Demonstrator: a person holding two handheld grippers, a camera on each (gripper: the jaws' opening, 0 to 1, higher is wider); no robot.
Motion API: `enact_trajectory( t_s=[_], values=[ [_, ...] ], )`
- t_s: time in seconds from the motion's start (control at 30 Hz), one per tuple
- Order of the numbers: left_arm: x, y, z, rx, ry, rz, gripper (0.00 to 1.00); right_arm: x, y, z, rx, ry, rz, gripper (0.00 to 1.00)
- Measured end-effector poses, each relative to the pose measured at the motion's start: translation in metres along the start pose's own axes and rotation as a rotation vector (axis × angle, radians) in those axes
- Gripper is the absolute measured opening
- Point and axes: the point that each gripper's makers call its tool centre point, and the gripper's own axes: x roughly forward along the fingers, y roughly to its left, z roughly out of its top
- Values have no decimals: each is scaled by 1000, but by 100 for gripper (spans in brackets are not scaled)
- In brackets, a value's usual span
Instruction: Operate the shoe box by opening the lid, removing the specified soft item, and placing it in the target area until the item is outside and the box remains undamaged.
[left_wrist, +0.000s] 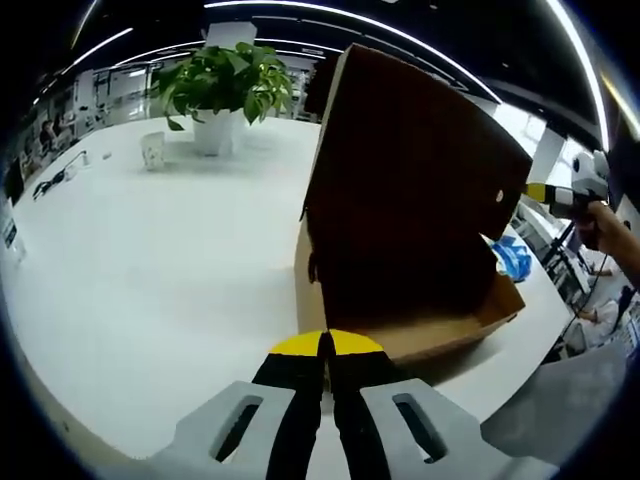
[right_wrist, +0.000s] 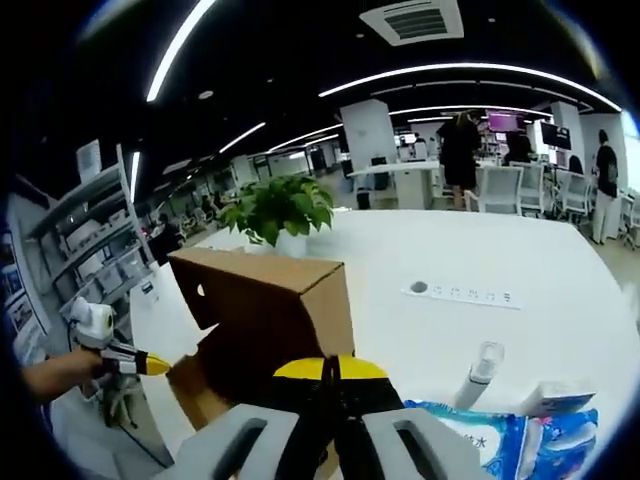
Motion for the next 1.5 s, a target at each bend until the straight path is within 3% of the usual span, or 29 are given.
enact_trajectory(
  t_s=[0.37, 1.5],
  values=[
    [-1, 0, -1, 8, -1, -6, 0, -13, 10, -15, -7, -22, -17, 0],
    [0, 0, 1, 43, -16, 4, 0, -34, 29, -65, -25, 7, -28, 0]
  ],
)
